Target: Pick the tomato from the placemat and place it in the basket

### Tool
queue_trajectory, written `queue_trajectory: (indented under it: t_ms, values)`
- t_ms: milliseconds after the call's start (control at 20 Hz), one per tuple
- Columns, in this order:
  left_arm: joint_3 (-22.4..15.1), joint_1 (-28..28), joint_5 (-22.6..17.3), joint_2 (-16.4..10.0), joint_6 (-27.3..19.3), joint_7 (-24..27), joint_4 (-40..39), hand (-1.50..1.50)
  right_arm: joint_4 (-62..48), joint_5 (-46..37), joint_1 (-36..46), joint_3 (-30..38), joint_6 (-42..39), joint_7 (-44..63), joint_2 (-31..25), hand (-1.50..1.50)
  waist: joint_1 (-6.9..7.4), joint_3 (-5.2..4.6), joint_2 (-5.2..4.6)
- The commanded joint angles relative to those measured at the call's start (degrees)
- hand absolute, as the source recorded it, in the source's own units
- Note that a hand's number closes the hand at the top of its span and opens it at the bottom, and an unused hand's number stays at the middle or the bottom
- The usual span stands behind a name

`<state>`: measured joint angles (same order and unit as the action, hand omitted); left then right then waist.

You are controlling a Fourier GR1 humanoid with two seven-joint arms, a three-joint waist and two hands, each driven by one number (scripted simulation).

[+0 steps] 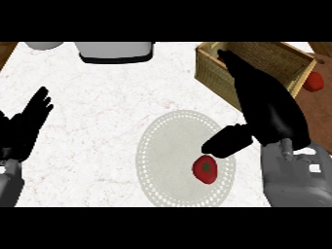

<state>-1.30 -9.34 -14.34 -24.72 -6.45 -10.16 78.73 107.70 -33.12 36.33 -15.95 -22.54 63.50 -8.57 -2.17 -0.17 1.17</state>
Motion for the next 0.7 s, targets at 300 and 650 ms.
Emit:
queue_trajectory:
  t_ms: [300,650]
  values:
    - [2.0,-0.2,-0.5,-1.0,2.1,0.8,-1.6,0.00,22.0,12.9,-7.9,4.1,-9.7,19.7,-0.8,-1.50,0.16,0.05,-0.51]
    - [0.1,-0.1,1.4,2.5,1.5,1.5,0.1,0.00,33.2,4.6,-24.4,-0.6,-4.2,11.0,-2.1,-1.50,1.53,0.14,-0.96]
